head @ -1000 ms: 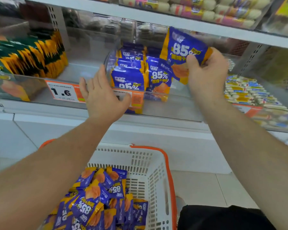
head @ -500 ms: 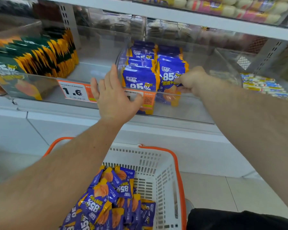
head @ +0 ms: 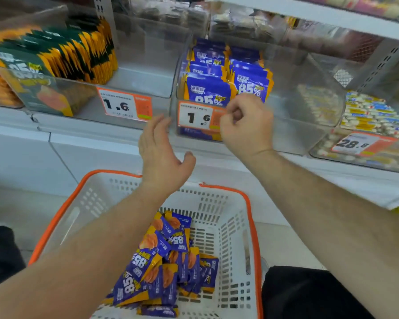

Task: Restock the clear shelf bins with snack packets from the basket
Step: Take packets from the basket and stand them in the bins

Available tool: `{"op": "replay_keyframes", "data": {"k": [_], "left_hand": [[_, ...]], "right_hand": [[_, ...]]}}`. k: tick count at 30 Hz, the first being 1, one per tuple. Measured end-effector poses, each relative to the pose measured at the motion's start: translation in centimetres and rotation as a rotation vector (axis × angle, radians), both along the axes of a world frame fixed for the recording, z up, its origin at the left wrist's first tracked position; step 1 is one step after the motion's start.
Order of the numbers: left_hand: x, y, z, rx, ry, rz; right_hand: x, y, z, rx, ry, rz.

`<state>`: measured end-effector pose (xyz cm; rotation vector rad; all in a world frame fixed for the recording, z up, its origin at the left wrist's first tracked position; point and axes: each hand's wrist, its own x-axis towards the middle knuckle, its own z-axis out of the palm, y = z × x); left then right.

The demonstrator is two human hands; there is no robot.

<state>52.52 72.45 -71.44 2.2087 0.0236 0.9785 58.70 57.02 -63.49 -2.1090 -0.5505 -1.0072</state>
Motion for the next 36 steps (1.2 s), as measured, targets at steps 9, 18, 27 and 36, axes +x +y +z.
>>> {"op": "replay_keyframes", "data": {"k": [9, 18, 27, 36], "left_hand": [[-6.8, 2.1, -9.7, -0.379, 0.908, -0.14], [-8.0, 2.6, -13.9, -0.34, 1.123, -0.091], [-8.2, 1.4, -13.9, -0.413, 1.148, -0.112], [-8.9, 0.3, -12.2, -0.722, 1.28, -0.029]], "right_hand": [[-5.6, 3.6, -20.0, -0.31, 1.267, -0.062], [-10.6, 1.1, -27.9, -0.306, 2.009, -0.021], [-10.8, 0.7, -28.8, -0.395, 1.829, -0.066], [-7.3, 0.9, -21.6, -0.4, 1.381, -0.132]]}}
